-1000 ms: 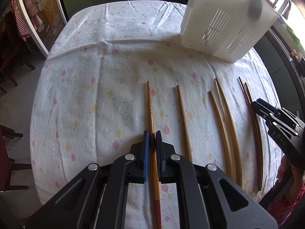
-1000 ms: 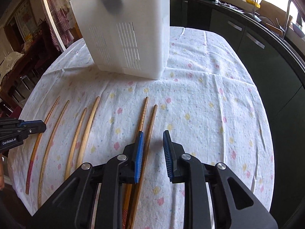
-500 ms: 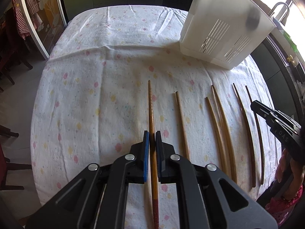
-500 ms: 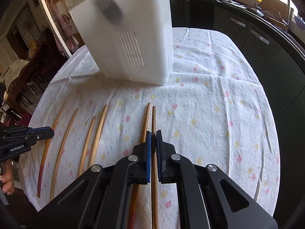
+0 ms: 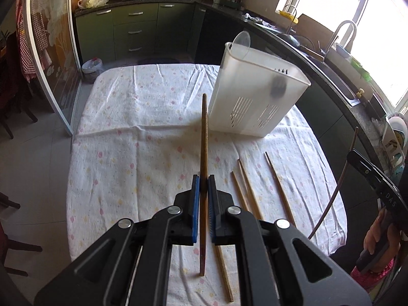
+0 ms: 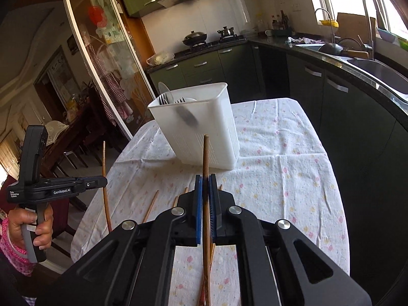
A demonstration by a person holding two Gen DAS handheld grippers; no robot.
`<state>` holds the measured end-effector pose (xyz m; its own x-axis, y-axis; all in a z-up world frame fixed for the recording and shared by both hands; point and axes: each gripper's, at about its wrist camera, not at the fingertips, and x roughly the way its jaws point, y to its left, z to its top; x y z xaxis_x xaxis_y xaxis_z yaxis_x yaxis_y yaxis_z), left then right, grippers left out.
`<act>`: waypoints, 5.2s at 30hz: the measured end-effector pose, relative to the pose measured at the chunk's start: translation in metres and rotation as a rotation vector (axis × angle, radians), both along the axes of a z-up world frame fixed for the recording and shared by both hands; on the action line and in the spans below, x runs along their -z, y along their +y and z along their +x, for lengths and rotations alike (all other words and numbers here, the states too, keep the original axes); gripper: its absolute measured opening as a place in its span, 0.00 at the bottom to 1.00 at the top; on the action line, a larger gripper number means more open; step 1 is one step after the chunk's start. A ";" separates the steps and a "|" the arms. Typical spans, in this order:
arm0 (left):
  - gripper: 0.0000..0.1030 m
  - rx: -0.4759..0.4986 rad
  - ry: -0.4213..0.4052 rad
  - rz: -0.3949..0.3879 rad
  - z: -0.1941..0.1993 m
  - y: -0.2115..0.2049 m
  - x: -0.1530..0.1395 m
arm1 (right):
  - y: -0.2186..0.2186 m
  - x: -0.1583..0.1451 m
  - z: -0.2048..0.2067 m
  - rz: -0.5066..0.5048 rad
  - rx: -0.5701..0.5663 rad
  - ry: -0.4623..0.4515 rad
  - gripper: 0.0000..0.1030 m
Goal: Organize utensils
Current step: 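Lift the chopstick with the left gripper over the caddy while the right gripper grasps and lifts another chopstick, then open the left gripper to drop its chopstick into the caddy, then open the right gripper to drop its chopstick into the caddy, then close the left gripper on a chopstick while the right gripper closes on another chopstick, then lift both chopsticks and carry them over the white caddy with both grippers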
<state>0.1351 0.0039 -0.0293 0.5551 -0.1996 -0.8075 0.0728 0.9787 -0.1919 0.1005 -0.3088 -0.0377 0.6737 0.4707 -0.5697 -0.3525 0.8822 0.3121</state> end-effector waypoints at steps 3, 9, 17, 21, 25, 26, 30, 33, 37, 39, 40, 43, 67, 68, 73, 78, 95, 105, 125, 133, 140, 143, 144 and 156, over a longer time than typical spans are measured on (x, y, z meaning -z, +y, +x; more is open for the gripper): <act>0.06 0.017 -0.056 -0.004 0.001 -0.008 -0.027 | -0.002 -0.014 -0.007 0.014 0.004 -0.035 0.06; 0.06 0.050 -0.186 0.000 0.013 -0.028 -0.083 | -0.008 -0.029 -0.012 0.035 0.010 -0.074 0.06; 0.06 0.044 -0.359 -0.015 0.044 -0.051 -0.162 | -0.011 -0.043 -0.014 0.034 0.013 -0.102 0.06; 0.06 0.021 -0.425 -0.001 0.061 -0.062 -0.185 | -0.015 -0.043 -0.015 0.040 0.016 -0.102 0.06; 0.06 0.006 -0.424 0.044 0.082 -0.074 -0.179 | -0.019 -0.044 -0.014 0.043 0.019 -0.103 0.06; 0.06 0.006 -0.405 0.049 0.087 -0.077 -0.173 | -0.020 -0.045 -0.014 0.045 0.020 -0.105 0.06; 0.06 0.007 -0.318 0.080 0.107 -0.077 -0.138 | -0.023 -0.053 -0.012 0.052 0.019 -0.114 0.06; 0.06 0.014 -0.251 0.099 0.117 -0.076 -0.110 | -0.023 -0.067 -0.010 0.051 0.017 -0.138 0.06; 0.08 0.026 -0.201 0.089 0.117 -0.069 -0.086 | -0.019 -0.098 -0.004 0.051 0.027 -0.200 0.06; 0.09 0.030 -0.206 0.072 0.109 -0.065 -0.083 | -0.017 -0.118 0.002 0.060 0.036 -0.234 0.06; 0.09 0.033 -0.215 0.068 0.103 -0.063 -0.082 | -0.016 -0.128 0.005 0.065 0.041 -0.255 0.06; 0.12 0.052 -0.230 0.054 0.082 -0.062 -0.080 | -0.013 -0.158 0.014 0.086 0.057 -0.322 0.06; 0.44 0.102 0.085 0.006 0.013 -0.034 0.030 | 0.041 -0.103 0.126 -0.023 0.119 -0.221 0.07; 0.45 0.099 0.096 0.006 0.013 -0.034 0.034 | 0.040 -0.103 0.120 -0.025 0.113 -0.225 0.07; 0.49 0.074 0.193 0.007 0.023 -0.032 0.058 | 0.027 -0.097 0.089 -0.010 0.082 -0.221 0.10; 0.49 0.045 0.296 0.008 0.033 -0.028 0.085 | 0.013 -0.084 0.048 0.007 0.052 -0.207 0.21; 0.09 0.049 0.344 0.092 0.050 -0.059 0.112 | 0.005 0.024 0.012 -0.136 0.052 0.044 0.44; 0.05 0.044 0.332 0.072 0.043 -0.039 0.107 | 0.054 0.112 0.053 -0.296 -0.001 0.268 0.44; 0.05 0.069 0.179 0.039 0.019 -0.016 0.054 | 0.061 0.116 0.068 -0.254 0.003 0.308 0.07; 0.05 0.083 0.117 0.028 0.010 -0.018 0.027 | 0.028 0.055 0.039 -0.103 0.010 0.175 0.07; 0.05 0.099 0.070 0.017 0.000 -0.020 0.005 | 0.018 0.018 0.006 -0.072 0.000 0.088 0.07; 0.05 0.104 0.045 0.014 -0.004 -0.021 -0.006 | 0.014 0.004 -0.007 -0.058 -0.004 0.051 0.07; 0.05 0.106 0.036 0.012 -0.006 -0.021 -0.010 | 0.015 -0.001 -0.013 -0.055 -0.006 0.039 0.07; 0.05 0.125 -0.095 0.001 -0.009 -0.027 -0.072 | 0.010 -0.033 -0.030 -0.037 -0.005 -0.040 0.07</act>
<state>0.1256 -0.0227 0.0426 0.5999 -0.2715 -0.7526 0.2121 0.9610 -0.1776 0.0706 -0.2988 -0.0043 0.6941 0.4534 -0.5592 -0.3688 0.8910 0.2647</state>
